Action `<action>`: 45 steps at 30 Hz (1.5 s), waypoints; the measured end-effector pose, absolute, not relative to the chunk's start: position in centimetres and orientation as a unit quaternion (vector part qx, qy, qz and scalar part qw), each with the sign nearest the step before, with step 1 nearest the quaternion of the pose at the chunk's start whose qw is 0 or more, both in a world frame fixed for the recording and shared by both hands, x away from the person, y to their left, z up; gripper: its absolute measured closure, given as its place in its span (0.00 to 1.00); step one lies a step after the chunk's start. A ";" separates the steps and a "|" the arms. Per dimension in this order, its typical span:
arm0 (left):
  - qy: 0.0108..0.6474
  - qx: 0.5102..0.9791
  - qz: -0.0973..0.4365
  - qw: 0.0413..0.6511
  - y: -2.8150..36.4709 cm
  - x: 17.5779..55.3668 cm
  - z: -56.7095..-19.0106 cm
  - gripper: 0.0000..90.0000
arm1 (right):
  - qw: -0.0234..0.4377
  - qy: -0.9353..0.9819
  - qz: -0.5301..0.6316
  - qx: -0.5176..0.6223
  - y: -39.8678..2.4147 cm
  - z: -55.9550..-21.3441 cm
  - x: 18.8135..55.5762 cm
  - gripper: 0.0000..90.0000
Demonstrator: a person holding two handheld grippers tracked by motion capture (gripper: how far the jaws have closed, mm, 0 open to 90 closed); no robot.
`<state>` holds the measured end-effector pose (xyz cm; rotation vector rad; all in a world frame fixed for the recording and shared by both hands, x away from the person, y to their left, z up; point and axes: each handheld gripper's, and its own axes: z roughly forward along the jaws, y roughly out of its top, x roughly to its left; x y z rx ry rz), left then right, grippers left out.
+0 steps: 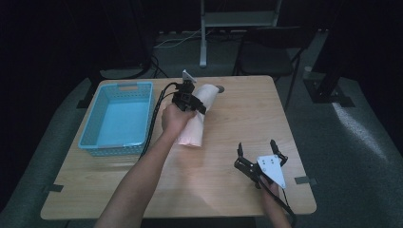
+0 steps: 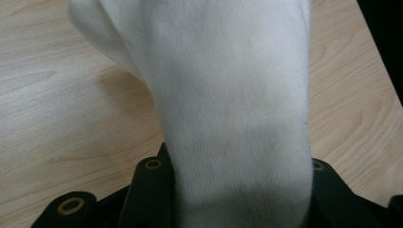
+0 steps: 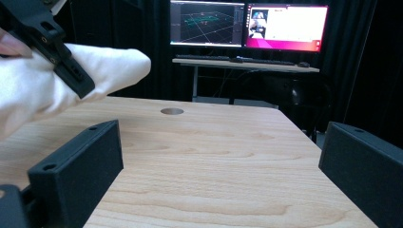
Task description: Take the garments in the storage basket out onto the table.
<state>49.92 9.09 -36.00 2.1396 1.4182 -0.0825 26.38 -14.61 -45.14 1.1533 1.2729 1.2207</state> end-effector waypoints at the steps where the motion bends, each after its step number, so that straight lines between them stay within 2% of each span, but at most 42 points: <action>1: 0.530 0.799 -0.031 0.282 9.0 49.9 -36.1 0.71 | 0.494 0.526 0.504 0.476 -14.6 -45.1 26.4 0.00; 30: 0.533 0.804 -0.044 0.260 7.7 50.1 -41.0 0.71 | 0.493 0.527 0.505 0.473 -14.6 -45.1 26.4 0.00; 37: 0.530 0.809 -0.021 0.252 7.1 49.8 -41.4 0.71 | 0.493 0.527 0.506 0.473 -14.6 -45.1 26.4 0.00; 45: 0.530 0.802 0.019 0.275 7.0 49.1 -41.8 0.69 | 0.494 0.527 0.505 0.472 -14.6 -45.2 26.3 0.00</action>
